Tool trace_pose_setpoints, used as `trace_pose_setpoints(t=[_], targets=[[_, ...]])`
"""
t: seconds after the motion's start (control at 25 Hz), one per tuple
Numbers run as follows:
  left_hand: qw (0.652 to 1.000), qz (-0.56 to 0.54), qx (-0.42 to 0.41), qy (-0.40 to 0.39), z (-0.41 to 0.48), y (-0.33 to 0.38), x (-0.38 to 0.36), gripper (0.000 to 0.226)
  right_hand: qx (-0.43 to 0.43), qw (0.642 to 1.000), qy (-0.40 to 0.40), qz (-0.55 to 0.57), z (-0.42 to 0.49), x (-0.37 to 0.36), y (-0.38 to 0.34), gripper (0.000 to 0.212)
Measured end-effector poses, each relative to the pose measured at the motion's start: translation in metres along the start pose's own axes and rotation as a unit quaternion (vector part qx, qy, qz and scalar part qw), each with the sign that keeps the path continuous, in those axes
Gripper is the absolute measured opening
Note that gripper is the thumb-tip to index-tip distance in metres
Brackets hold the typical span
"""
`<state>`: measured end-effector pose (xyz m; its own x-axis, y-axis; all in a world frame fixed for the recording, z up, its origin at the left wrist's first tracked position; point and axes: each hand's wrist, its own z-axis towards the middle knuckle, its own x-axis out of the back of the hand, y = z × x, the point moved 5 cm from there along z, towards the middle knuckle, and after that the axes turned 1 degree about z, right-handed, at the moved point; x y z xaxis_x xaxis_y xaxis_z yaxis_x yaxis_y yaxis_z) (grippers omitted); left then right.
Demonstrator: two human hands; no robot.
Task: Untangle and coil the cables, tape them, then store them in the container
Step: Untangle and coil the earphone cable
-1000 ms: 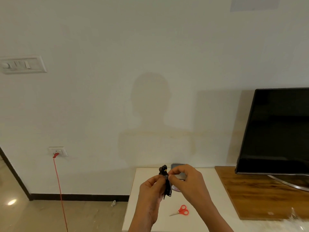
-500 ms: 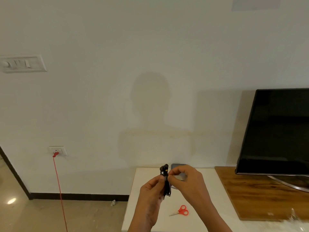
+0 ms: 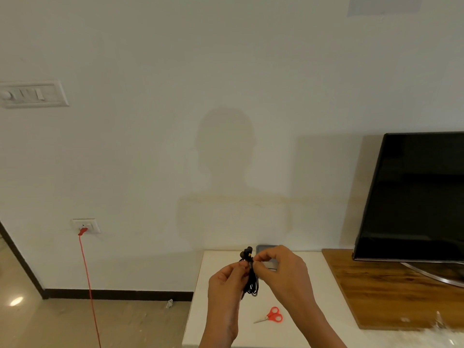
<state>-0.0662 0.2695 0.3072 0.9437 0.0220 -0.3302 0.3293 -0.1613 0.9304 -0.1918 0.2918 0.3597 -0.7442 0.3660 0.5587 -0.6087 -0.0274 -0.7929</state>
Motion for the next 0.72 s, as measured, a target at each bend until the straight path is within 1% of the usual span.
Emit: trace_pose_setpoints(t=[0.16,0.28,0.36,0.48,0.64,0.72], targets=[[1.000,0.001,0.020,-0.016,0.001,-0.002,0.001,0.015,0.010,1.000,-0.009,-0.002,0.000,-0.001,0.002,0.030],[0.995,-0.039,0.092,-0.019,0.006,-0.010,0.005,0.012,0.041,0.999,-0.011,0.003,0.000,-0.001,0.002,0.026],[0.991,-0.050,0.120,-0.012,0.008,-0.014,0.007,0.010,0.063,0.998,-0.018,-0.013,0.002,-0.003,0.003,0.023],[0.992,-0.050,0.115,0.027,0.010,-0.021,0.009,0.005,0.087,0.995,-0.026,-0.042,0.002,-0.011,0.006,0.007],[0.992,-0.021,0.087,0.086,0.018,-0.032,0.014,0.006,0.118,0.986,-0.068,-0.099,-0.001,-0.024,0.009,0.027],[0.994,-0.001,0.069,0.085,0.020,-0.035,0.017,0.003,0.120,0.986,-0.070,-0.088,0.000,-0.027,0.010,0.027]])
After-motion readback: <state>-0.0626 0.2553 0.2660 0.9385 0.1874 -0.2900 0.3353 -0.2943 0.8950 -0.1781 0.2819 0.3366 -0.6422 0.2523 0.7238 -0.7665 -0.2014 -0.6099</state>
